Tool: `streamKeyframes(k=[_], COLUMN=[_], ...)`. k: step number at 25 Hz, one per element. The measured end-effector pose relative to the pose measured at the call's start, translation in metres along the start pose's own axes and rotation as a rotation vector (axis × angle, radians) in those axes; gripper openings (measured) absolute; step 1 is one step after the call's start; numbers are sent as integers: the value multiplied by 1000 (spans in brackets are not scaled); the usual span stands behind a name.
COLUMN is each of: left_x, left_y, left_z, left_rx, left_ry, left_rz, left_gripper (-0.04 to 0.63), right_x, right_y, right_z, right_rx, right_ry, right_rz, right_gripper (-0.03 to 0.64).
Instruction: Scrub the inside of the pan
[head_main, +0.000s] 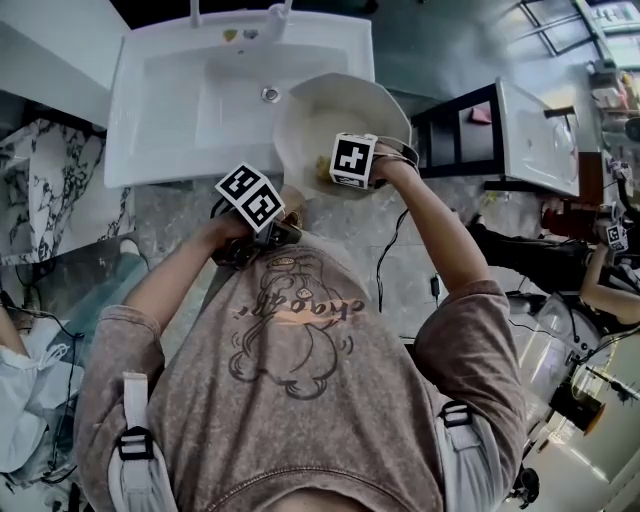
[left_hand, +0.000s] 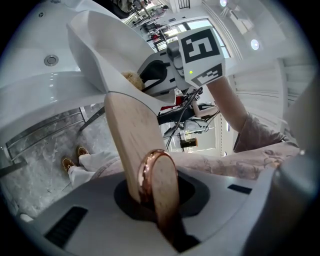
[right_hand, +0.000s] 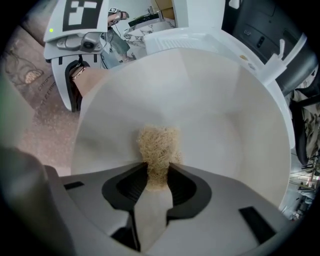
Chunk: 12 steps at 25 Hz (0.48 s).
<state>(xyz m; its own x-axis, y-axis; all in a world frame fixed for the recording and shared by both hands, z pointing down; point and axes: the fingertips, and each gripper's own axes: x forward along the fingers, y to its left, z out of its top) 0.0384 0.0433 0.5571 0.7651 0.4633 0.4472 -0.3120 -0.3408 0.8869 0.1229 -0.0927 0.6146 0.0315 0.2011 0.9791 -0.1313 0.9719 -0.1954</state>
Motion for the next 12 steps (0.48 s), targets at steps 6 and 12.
streamKeyframes(k=[6, 12], left_x=[2, 3], left_y=[0, -1], left_z=[2, 2], left_rx=[-5, -7], left_ry=[-8, -16], left_rz=[1, 1], left_gripper=[38, 38], right_x=[2, 3], right_y=[0, -7], right_z=[24, 46], right_rx=[-25, -17], right_ry=[-44, -104], right_rz=[-10, -40], right_gripper=[140, 140])
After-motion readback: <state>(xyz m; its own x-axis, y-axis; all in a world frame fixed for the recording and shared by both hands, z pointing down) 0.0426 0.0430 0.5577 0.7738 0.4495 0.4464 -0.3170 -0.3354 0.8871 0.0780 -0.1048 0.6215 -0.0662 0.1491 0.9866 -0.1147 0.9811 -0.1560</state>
